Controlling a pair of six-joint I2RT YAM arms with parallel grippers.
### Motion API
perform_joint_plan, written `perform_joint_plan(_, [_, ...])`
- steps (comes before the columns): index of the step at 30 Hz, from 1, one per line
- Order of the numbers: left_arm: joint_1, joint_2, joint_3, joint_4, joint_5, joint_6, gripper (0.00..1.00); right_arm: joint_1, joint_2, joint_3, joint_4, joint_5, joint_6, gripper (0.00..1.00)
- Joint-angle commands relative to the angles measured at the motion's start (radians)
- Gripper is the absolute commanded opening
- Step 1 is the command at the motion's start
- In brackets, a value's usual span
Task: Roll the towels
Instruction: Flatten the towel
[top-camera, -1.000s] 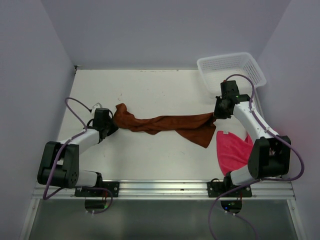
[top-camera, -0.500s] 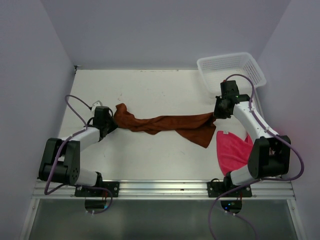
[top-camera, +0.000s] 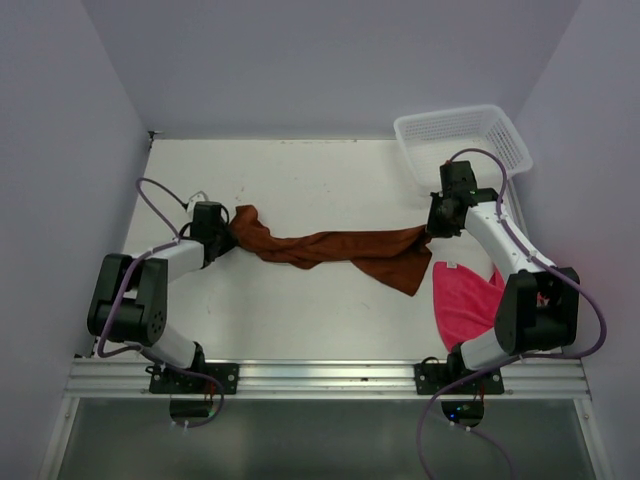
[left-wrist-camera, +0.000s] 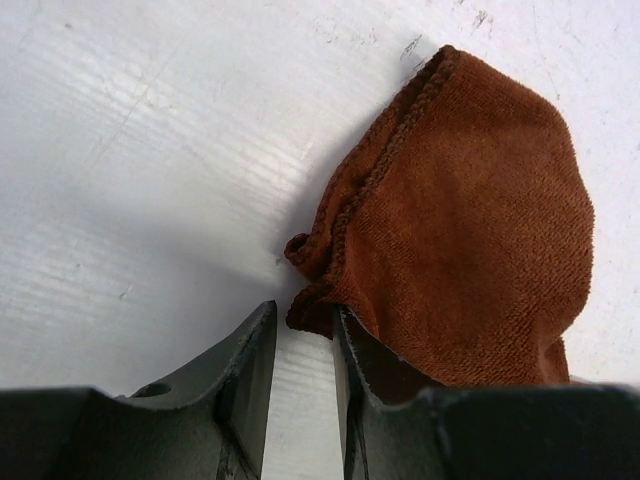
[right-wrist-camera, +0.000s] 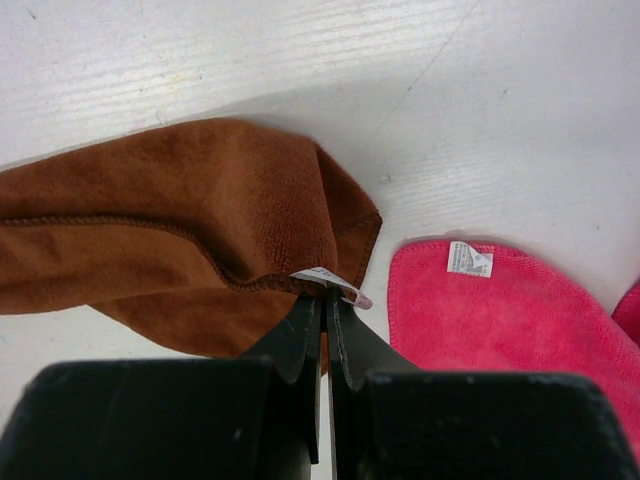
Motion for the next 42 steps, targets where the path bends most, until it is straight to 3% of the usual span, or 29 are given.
perform_joint_plan(1, [0.007,0.052,0.04,-0.037,-0.016,0.031,0.33,0.003,0.004,0.004,0.029,-0.001,-0.008,0.0])
perform_joint_plan(4, [0.009,0.072,0.049,-0.046,-0.022,0.037,0.29,0.003,0.002,0.003,0.032,-0.001,-0.003,0.0])
perform_joint_plan(12, [0.009,0.078,0.047,-0.094,-0.022,0.05,0.07,0.003,0.002,-0.003,0.041,-0.018,0.0,0.0])
perform_joint_plan(13, [0.007,0.076,0.044,-0.094,-0.025,0.049,0.0,0.005,0.001,-0.003,0.039,-0.016,-0.002,0.0])
perform_joint_plan(22, [0.009,0.015,0.043,-0.114,-0.022,0.058,0.0,0.005,-0.015,-0.005,0.035,-0.027,0.0,0.0])
perform_joint_plan(29, [0.009,-0.14,0.05,-0.141,-0.05,0.054,0.0,0.005,-0.039,-0.008,0.024,-0.019,-0.006,0.0])
perform_joint_plan(42, [0.007,-0.28,0.029,-0.192,-0.068,0.032,0.0,0.005,-0.07,-0.016,0.015,-0.015,-0.011,0.0])
